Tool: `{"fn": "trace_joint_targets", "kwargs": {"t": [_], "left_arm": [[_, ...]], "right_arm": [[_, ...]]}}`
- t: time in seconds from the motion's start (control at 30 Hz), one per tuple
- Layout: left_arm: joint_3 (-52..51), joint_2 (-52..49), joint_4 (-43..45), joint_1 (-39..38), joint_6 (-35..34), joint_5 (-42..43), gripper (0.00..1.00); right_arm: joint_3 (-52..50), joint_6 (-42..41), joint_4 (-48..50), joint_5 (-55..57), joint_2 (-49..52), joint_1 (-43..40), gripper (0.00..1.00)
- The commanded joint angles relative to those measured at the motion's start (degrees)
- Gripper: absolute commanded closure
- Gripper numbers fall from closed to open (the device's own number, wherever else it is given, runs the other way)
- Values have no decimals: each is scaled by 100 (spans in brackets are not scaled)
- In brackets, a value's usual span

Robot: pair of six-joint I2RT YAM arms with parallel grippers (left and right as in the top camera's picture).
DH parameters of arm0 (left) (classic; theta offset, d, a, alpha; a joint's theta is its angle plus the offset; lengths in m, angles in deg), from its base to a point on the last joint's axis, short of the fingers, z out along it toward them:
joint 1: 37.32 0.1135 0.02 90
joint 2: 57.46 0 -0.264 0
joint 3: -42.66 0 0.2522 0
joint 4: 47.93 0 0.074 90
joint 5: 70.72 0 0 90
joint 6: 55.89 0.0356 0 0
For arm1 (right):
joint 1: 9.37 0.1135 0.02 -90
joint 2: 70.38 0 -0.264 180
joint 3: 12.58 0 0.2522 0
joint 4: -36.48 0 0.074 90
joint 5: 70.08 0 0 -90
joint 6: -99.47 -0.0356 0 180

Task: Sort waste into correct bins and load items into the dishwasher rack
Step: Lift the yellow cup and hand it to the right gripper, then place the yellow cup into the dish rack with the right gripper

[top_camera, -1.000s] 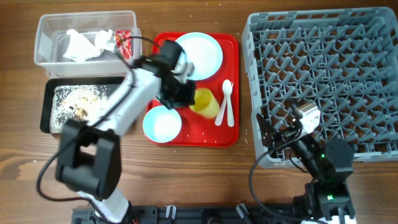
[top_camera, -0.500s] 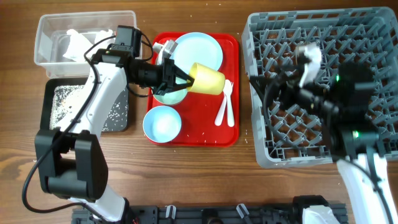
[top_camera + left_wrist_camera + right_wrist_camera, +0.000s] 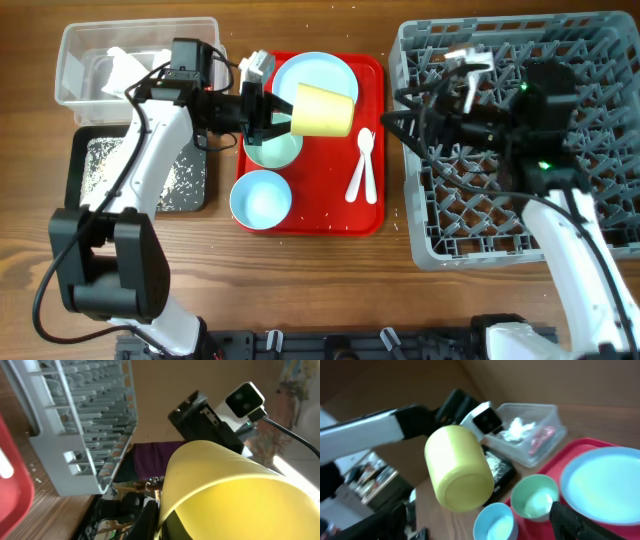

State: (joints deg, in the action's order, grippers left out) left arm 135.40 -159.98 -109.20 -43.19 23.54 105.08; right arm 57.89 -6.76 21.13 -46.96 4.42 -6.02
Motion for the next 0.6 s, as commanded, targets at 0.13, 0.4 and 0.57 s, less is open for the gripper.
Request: {"fn": "trace_joint_targets", "kwargs": {"t": [0.13,0.4,0.57], "left_arm": [[96,107,15,13,120,356,96],[96,107,15,-190,111,457,96],[96,107,15,-267,111,457,96]], "right_arm": [[70,210,1049,-782,651,734,11],[70,26,1641,-520,931,1113,13],[70,-68,1805,-522,986,1158,28]]}}
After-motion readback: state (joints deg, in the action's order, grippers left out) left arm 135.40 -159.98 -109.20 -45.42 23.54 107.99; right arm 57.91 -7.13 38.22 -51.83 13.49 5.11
